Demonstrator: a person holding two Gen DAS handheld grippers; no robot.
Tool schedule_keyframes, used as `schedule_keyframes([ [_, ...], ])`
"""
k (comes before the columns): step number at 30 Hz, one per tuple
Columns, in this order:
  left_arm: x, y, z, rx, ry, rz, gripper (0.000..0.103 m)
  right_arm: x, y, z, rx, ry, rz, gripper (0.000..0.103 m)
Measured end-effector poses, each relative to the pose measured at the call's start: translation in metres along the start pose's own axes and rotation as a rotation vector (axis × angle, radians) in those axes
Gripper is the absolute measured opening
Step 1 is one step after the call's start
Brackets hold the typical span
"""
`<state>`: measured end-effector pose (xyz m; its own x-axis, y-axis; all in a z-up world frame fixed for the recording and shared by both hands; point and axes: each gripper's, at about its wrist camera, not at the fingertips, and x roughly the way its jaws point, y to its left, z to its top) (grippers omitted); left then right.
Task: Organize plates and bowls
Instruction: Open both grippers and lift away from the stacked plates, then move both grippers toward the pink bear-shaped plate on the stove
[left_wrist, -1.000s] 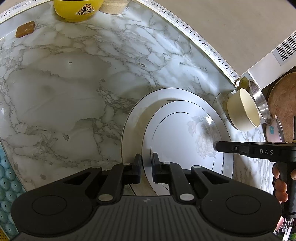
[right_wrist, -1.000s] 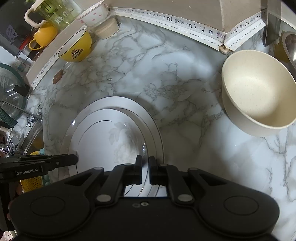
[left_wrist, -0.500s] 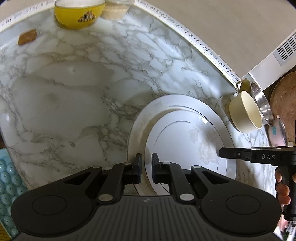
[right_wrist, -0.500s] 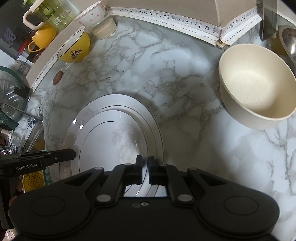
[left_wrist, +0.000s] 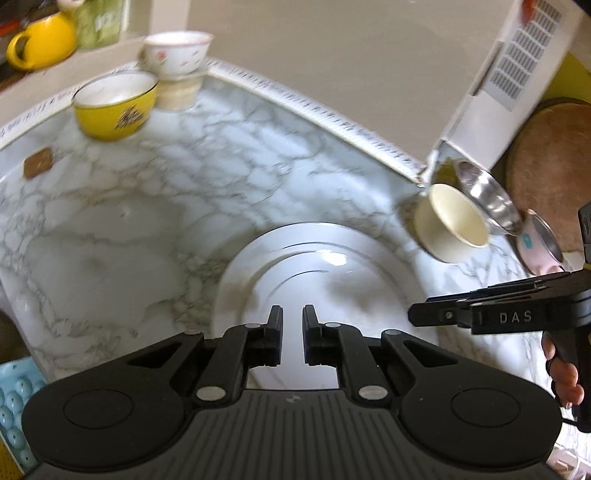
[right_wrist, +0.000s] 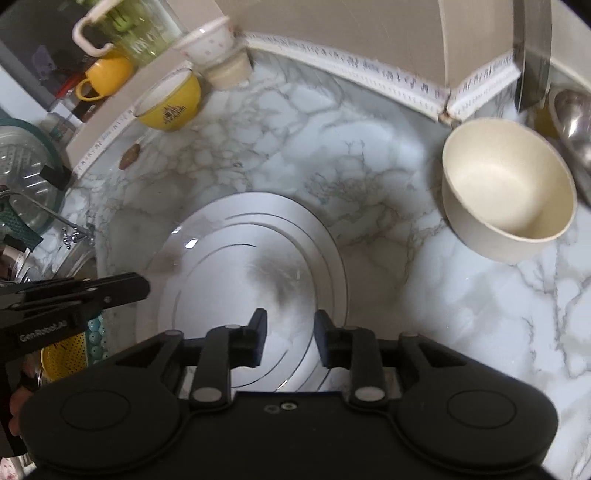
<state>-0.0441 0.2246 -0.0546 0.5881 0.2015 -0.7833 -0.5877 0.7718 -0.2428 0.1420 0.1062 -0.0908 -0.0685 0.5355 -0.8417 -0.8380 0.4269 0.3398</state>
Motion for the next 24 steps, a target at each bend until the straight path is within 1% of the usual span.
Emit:
schedule_keyframes([
  [2,-0.004,-0.010,0.001,0.022,-0.015,-0.017,0.010,-0.012,0.006,-0.006,-0.009,-0.032,0.000,0.035],
  [8,-0.017,-0.046,0.002,0.115,-0.070,-0.076,0.010,-0.051,0.013,-0.024,0.005,-0.127,-0.039,0.042],
  [10,-0.021,-0.057,0.001,0.143,-0.085,-0.101,0.012,-0.064,0.013,-0.031,0.016,-0.163,-0.059,0.048],
  [11,-0.023,-0.063,0.001,0.158,-0.091,-0.111,0.016,-0.072,0.013,-0.036,0.022,-0.181,-0.070,0.049],
  [12,-0.025,-0.069,0.001,0.174,-0.099,-0.123,0.023,-0.078,0.013,-0.039,0.027,-0.197,-0.081,0.052],
  [13,-0.027,-0.075,0.000,0.187,-0.108,-0.134,0.028,-0.085,0.013,-0.043,0.033,-0.215,-0.093,0.056],
  [15,-0.033,-0.086,-0.001,0.213,-0.132,-0.164,0.051,-0.099,0.012,-0.051,0.044,-0.255,-0.116,0.063],
  [16,-0.035,-0.091,-0.001,0.227,-0.147,-0.172,0.055,-0.106,0.011,-0.056,0.052,-0.273,-0.128,0.065],
  [18,-0.040,-0.103,-0.002,0.266,-0.166,-0.193,0.056,-0.118,0.009,-0.064,0.067,-0.308,-0.154,0.066],
  [20,-0.042,-0.112,-0.003,0.289,-0.171,-0.216,0.056,-0.129,0.007,-0.072,0.084,-0.336,-0.177,0.071],
  [22,-0.044,-0.121,-0.003,0.316,-0.174,-0.232,0.057,-0.139,0.006,-0.080,0.098,-0.368,-0.206,0.079],
  [23,-0.045,-0.125,-0.003,0.329,-0.177,-0.241,0.059,-0.144,0.006,-0.085,0.105,-0.386,-0.221,0.082],
  [24,-0.046,-0.129,-0.004,0.340,-0.181,-0.250,0.064,-0.148,0.006,-0.089,0.114,-0.403,-0.234,0.084],
])
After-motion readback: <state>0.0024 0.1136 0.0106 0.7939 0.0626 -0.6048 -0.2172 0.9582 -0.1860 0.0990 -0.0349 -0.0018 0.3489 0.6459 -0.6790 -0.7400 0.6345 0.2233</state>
